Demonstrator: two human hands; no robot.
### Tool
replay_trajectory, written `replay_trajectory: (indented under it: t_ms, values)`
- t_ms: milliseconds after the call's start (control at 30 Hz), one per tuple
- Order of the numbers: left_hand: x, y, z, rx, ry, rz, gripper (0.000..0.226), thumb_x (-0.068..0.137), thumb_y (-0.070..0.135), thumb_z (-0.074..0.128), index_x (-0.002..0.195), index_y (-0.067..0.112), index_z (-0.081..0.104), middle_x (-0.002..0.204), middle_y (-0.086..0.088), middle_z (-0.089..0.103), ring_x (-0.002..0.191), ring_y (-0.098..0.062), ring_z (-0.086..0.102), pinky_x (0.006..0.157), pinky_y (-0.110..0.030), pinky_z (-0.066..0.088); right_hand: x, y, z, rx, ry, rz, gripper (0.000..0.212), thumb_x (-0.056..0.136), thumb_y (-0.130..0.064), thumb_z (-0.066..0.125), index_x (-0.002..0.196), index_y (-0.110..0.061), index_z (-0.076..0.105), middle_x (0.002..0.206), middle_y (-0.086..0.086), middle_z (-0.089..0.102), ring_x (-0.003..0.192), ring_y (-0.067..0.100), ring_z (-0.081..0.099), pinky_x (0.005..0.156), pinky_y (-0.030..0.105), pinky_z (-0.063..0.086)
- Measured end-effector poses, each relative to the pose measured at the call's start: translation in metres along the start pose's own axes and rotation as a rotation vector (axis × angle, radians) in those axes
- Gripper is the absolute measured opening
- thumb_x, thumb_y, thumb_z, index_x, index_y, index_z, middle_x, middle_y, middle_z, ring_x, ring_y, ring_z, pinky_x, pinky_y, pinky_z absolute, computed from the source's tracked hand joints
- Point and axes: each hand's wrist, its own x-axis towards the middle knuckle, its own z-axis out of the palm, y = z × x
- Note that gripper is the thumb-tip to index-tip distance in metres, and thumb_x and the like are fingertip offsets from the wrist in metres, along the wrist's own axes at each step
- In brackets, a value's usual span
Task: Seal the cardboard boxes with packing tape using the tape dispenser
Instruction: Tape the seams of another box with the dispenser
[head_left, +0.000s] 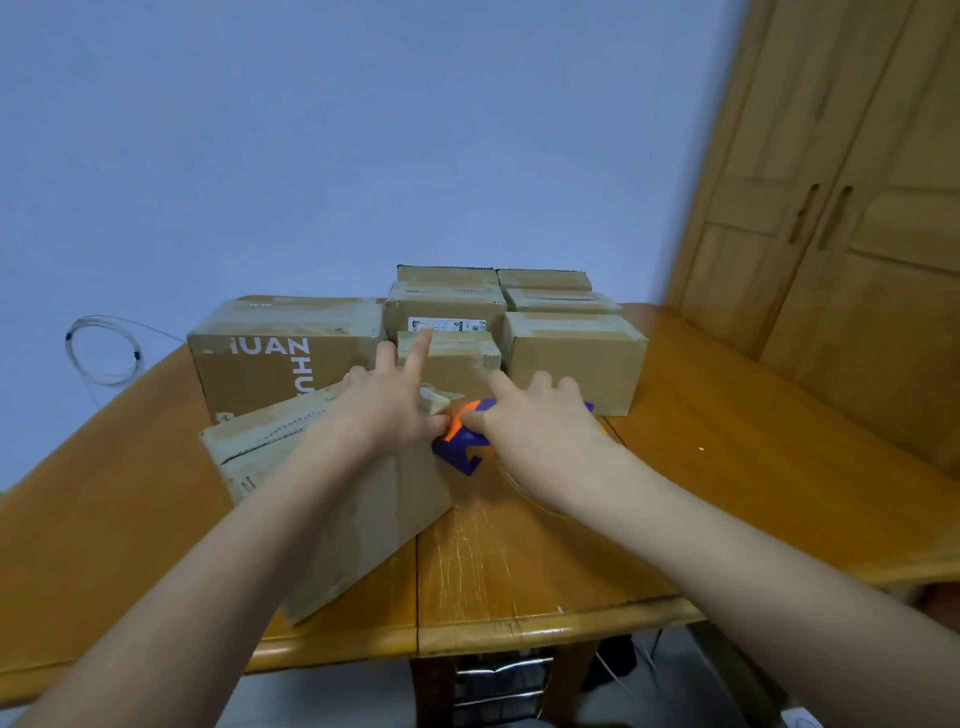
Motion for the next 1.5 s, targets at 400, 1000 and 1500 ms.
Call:
replay_trajectory:
  t_ms: [400, 1000, 1500]
  values:
    - [-0.001, -0.007, 0.001, -0.048, 0.028, 0.005, 0.100, 0.087, 0.058, 0.054, 0.151, 0.030, -0.017, 0.157, -0.014, 0.007, 0.135, -0.046, 0.029, 0.109, -0.049, 0.030, -0.011, 0.022, 0.008, 0.020, -0.120, -0.045, 0.044, 0.097, -0.011, 0.043, 0.133, -0.036, 0.049, 0.105, 0.006, 0.037, 0.096, 0.032, 0.045, 0.074, 0.038, 0.031]
    - [-0.012, -0.031, -0.014, -0.147, -0.124, 0.341, 0.115, 0.074, 0.060, 0.069, 0.150, 0.035, -0.013, 0.155, 0.002, 0.013, 0.135, -0.022, 0.036, 0.109, -0.037, 0.037, 0.013, 0.085, 0.128, 1.297, -0.200, 0.385, 0.053, 0.077, 0.012, 0.062, 0.124, -0.012, 0.058, 0.096, 0.005, 0.066, 0.083, 0.016, 0.063, 0.066, 0.022, 0.051]
    - [-0.026, -0.034, -0.023, -0.057, -0.175, 0.444, 0.125, 0.069, 0.043, 0.082, 0.147, 0.043, -0.016, 0.160, 0.010, 0.008, 0.139, -0.015, 0.032, 0.108, -0.030, 0.035, 0.015, 0.040, 0.109, 0.755, 0.265, 0.300, 0.065, 0.090, -0.009, 0.054, 0.149, -0.019, 0.030, 0.148, -0.001, 0.035, 0.136, 0.018, 0.029, 0.112, 0.038, 0.026]
